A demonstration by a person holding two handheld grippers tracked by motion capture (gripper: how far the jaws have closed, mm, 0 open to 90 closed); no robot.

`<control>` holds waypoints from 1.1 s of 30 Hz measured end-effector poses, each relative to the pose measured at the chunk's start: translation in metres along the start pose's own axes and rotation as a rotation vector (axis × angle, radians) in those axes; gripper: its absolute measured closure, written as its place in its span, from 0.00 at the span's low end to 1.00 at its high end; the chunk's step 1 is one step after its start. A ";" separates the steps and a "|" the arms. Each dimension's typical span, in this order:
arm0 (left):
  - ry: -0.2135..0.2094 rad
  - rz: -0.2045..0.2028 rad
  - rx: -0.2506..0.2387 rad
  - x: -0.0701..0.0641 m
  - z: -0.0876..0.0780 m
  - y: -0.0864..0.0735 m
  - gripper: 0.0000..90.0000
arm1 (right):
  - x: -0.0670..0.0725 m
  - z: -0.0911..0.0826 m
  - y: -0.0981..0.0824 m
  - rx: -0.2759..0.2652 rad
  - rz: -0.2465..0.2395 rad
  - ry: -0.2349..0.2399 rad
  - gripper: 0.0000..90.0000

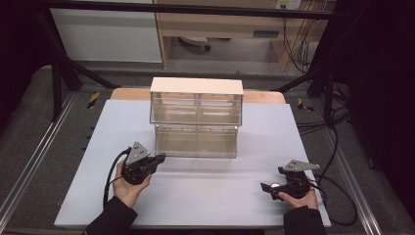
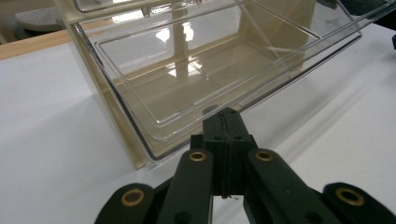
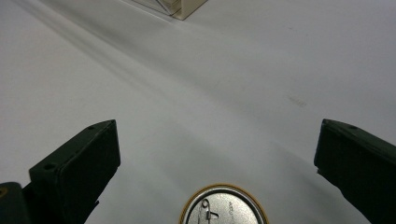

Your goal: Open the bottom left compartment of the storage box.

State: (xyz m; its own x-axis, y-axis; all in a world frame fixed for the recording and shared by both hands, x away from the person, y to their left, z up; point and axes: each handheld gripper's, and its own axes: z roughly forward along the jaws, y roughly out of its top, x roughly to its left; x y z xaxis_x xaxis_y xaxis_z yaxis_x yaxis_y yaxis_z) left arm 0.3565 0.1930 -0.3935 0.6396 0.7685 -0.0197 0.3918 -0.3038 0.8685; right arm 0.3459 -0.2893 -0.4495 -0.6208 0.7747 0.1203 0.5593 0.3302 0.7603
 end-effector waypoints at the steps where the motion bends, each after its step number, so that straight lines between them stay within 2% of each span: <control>1: -0.001 -0.003 -0.001 0.000 0.000 0.001 1.00 | 0.000 0.000 0.000 0.000 0.001 0.000 0.01; 8: -0.006 -0.001 0.003 0.000 -0.001 0.005 1.00 | 0.001 0.000 -0.001 0.009 -0.003 -0.007 0.01; 19: -0.020 -0.016 -0.017 0.002 -0.004 0.012 1.00 | 0.001 0.001 -0.001 0.017 -0.014 -0.014 0.01; 33: -0.019 -0.014 -0.030 0.003 -0.006 0.019 1.00 | 0.002 -0.001 -0.002 0.036 -0.018 -0.025 0.01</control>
State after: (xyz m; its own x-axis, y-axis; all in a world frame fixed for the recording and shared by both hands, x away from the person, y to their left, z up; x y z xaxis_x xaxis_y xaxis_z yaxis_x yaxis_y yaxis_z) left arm 0.3622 0.1929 -0.3742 0.6467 0.7616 -0.0413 0.3809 -0.2757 0.8825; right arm 0.3425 -0.2887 -0.4506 -0.6169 0.7818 0.0902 0.5681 0.3631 0.7385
